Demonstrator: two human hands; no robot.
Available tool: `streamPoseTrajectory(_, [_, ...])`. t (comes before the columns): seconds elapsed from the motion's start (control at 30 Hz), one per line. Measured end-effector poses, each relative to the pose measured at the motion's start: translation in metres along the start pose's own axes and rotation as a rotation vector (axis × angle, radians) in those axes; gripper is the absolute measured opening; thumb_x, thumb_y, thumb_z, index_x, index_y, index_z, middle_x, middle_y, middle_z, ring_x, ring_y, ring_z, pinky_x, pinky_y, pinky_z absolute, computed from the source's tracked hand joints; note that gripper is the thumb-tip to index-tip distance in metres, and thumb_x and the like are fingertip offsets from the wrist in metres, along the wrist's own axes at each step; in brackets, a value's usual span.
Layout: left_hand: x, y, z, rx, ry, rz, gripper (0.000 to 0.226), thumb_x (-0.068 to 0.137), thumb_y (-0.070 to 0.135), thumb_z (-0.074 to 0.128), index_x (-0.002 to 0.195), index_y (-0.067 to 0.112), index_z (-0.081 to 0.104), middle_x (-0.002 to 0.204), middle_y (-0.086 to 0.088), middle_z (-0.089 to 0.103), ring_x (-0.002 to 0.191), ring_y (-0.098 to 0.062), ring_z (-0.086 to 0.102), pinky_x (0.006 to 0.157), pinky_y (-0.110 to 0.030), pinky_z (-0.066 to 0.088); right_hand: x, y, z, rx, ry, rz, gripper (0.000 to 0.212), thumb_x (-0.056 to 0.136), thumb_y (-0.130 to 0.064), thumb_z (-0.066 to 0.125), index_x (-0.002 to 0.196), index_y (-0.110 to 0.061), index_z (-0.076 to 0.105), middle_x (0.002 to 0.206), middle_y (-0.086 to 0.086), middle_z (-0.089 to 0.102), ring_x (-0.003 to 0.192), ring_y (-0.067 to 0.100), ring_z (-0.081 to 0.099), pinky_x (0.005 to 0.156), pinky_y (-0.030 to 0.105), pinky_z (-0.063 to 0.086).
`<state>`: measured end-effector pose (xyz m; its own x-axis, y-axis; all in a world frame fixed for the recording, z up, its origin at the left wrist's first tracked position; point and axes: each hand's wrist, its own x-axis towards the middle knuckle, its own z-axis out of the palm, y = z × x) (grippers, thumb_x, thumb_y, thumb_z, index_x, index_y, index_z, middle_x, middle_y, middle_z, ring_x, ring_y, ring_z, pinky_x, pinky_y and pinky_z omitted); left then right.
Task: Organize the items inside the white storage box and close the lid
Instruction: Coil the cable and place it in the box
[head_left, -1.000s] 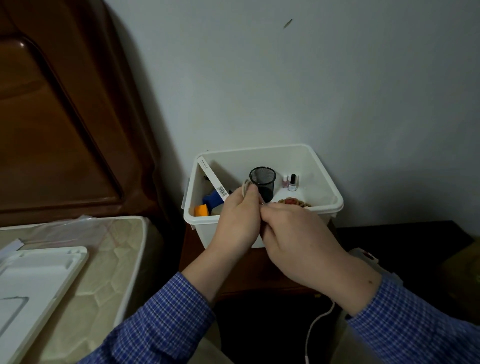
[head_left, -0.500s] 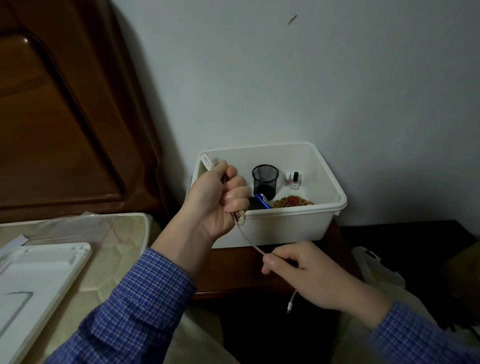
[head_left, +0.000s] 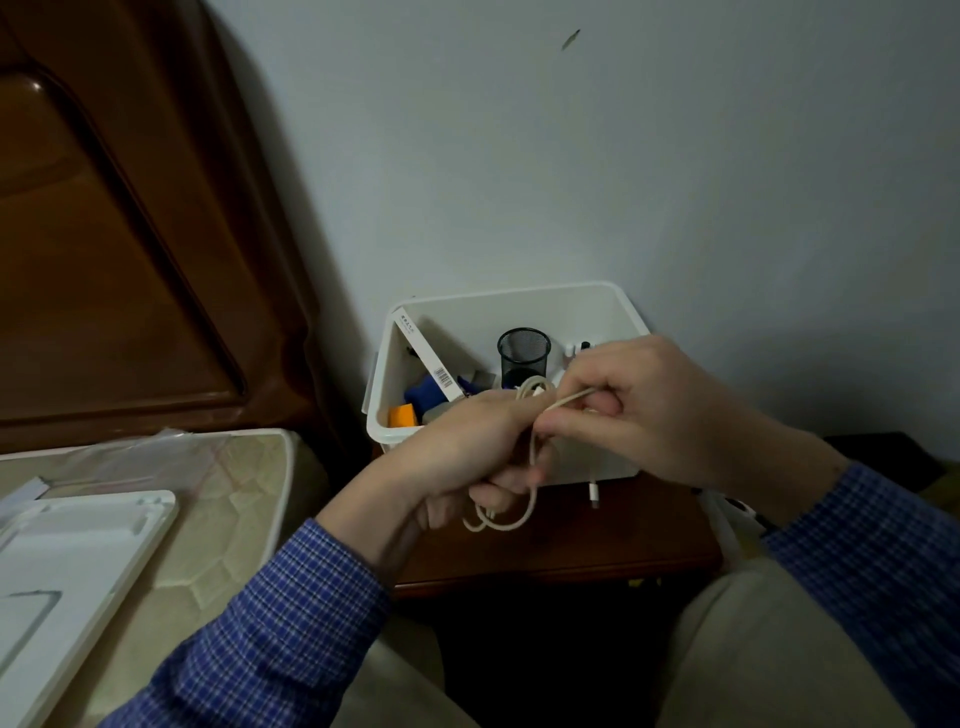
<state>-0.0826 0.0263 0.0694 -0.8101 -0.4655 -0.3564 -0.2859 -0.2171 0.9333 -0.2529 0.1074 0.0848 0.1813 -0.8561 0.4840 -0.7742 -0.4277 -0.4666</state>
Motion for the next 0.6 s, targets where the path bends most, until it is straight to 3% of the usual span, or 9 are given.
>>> streamPoseTrajectory(0.1, [0.000, 0.001, -0.003, 0.028, 0.022, 0.020, 0.033, 0.097, 0.041, 0.049, 0.069, 0.023, 0.048, 0.050, 0.002, 0.034, 0.048, -0.013, 0.018, 0.038, -0.013, 0.019, 0.001, 0.006, -0.003, 0.041, 0.031, 0.071, 0.027, 0.083, -0.046, 0.073, 0.068, -0.026, 0.063, 0.049, -0.005, 0.043, 0.047, 0.012, 0.040, 0.048, 0.026, 0.034])
streamPoseTrajectory(0.17, [0.002, -0.001, -0.004, 0.066, 0.075, 0.064, 0.034, 0.095, 0.044, 0.046, 0.068, 0.023, 0.049, 0.050, 0.003, 0.034, 0.049, -0.015, 0.021, 0.038, -0.017, 0.022, -0.002, 0.010, -0.003, 0.077, 0.022, 0.117, 0.024, 0.089, -0.039, 0.071, 0.073, -0.022, 0.065, 0.048, -0.002, 0.043, 0.046, 0.012, 0.036, 0.047, 0.021, 0.031])
streamPoseTrajectory(0.23, [0.003, -0.002, -0.005, 0.081, 0.105, 0.091, 0.035, 0.093, 0.045, 0.045, 0.066, 0.023, 0.050, 0.050, 0.002, 0.035, 0.050, -0.016, 0.024, 0.040, -0.023, 0.028, -0.005, 0.014, -0.003, 0.118, 0.013, 0.165, 0.018, 0.094, -0.029, 0.067, 0.079, -0.019, 0.067, 0.053, 0.003, 0.053, 0.048, 0.018, 0.042, 0.050, 0.027, 0.036])
streamPoseTrajectory(0.3, [0.003, -0.002, -0.003, 0.110, 0.113, 0.117, 0.035, 0.092, 0.043, 0.045, 0.066, 0.020, 0.050, 0.051, 0.001, 0.037, 0.054, -0.018, 0.031, 0.053, -0.032, 0.040, -0.008, 0.015, -0.001, 0.125, 0.005, 0.186, 0.015, 0.094, -0.026, 0.066, 0.082, -0.019, 0.071, 0.060, 0.007, 0.060, 0.055, 0.024, 0.051, 0.055, 0.037, 0.043])
streamPoseTrajectory(0.4, [0.005, -0.004, 0.001, -0.014, 0.065, 0.117, 0.037, 0.099, 0.034, 0.047, 0.067, 0.014, 0.049, 0.050, -0.001, 0.036, 0.055, -0.021, 0.042, 0.078, -0.049, 0.052, -0.008, 0.010, 0.002, 0.124, 0.010, 0.160, 0.016, 0.090, -0.036, 0.067, 0.083, -0.025, 0.075, 0.068, 0.007, 0.067, 0.063, 0.023, 0.062, 0.063, 0.042, 0.049])
streamPoseTrajectory(0.47, [0.003, -0.003, 0.006, -0.132, 0.007, 0.084, 0.039, 0.103, 0.037, 0.045, 0.069, 0.016, 0.047, 0.051, 0.000, 0.030, 0.046, -0.018, 0.035, 0.057, -0.035, 0.055, -0.007, 0.008, 0.002, 0.140, 0.018, 0.152, 0.019, 0.088, -0.043, 0.064, 0.083, -0.029, 0.077, 0.073, 0.011, 0.070, 0.071, 0.030, 0.067, 0.068, 0.046, 0.052])
streamPoseTrajectory(0.5, [0.001, -0.003, 0.008, -0.161, -0.006, 0.067, 0.041, 0.103, 0.042, 0.044, 0.070, 0.019, 0.045, 0.051, 0.001, 0.028, 0.043, -0.015, 0.028, 0.045, -0.025, 0.046, -0.006, 0.007, 0.002, 0.137, 0.033, 0.152, 0.019, 0.087, -0.044, 0.066, 0.083, -0.029, 0.077, 0.072, 0.011, 0.070, 0.069, 0.029, 0.066, 0.067, 0.045, 0.052])
streamPoseTrajectory(0.6, [-0.002, -0.005, 0.006, -0.165, -0.011, 0.022, 0.048, 0.098, 0.060, 0.042, 0.067, 0.024, 0.044, 0.052, 0.005, 0.024, 0.040, -0.010, 0.018, 0.037, -0.013, 0.022, -0.005, 0.011, -0.002, 0.109, 0.062, 0.153, 0.012, 0.085, -0.034, 0.076, 0.080, -0.023, 0.074, 0.054, -0.004, 0.056, 0.050, 0.008, 0.048, 0.053, 0.023, 0.041])
